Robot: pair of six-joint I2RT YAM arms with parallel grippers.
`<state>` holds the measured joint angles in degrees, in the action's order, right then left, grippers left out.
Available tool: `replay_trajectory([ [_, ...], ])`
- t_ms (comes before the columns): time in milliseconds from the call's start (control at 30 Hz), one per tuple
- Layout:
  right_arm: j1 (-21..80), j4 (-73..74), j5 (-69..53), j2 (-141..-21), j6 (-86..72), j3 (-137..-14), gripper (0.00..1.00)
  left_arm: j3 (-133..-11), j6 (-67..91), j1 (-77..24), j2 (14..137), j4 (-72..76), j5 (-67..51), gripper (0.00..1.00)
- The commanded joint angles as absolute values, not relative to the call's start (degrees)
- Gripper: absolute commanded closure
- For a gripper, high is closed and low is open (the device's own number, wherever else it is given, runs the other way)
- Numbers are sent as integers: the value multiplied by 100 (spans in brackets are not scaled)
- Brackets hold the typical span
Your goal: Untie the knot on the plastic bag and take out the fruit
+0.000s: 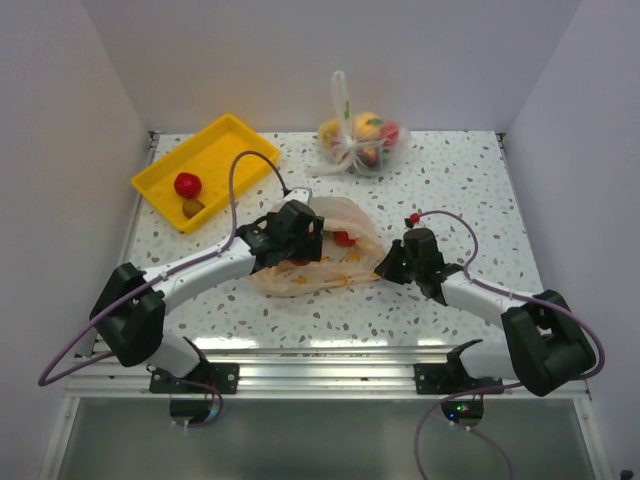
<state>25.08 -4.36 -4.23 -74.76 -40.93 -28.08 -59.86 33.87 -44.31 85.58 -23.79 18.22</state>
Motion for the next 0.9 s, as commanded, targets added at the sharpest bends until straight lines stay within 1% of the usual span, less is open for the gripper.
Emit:
replay_trajectory([
  [0,2496,-580,-457,-7462,-4122,-2909,100,-6091,3489,-4456,8376,-2030,1222,19],
  [133,2496,-563,-422,-7418,-4113,-2883,100,-6301,3481,-4474,8166,-2100,1029,19],
  [233,2496,-571,-422,-7444,-4131,-2892,100,-6652,3349,-4456,7902,-2276,1098,19],
  [400,2496,-571,-457,-7462,-4122,-2909,100,-7461,3006,-4193,7761,-2970,1309,18],
  [500,2496,-571,-440,-7400,-4122,-2892,100,-7672,2848,-3675,7691,-3129,1292,17],
  [633,2496,-571,-439,-7365,-4122,-2883,100,-7945,2611,-2842,7717,-3112,1625,15],
  [767,2496,-598,-466,-7392,-4104,-2883,100,-8033,2523,-2023,7971,-2910,1635,15],
  [867,2496,-606,-475,-7427,-4096,-2892,100,-8042,2575,-1373,8409,-2682,1582,14],
])
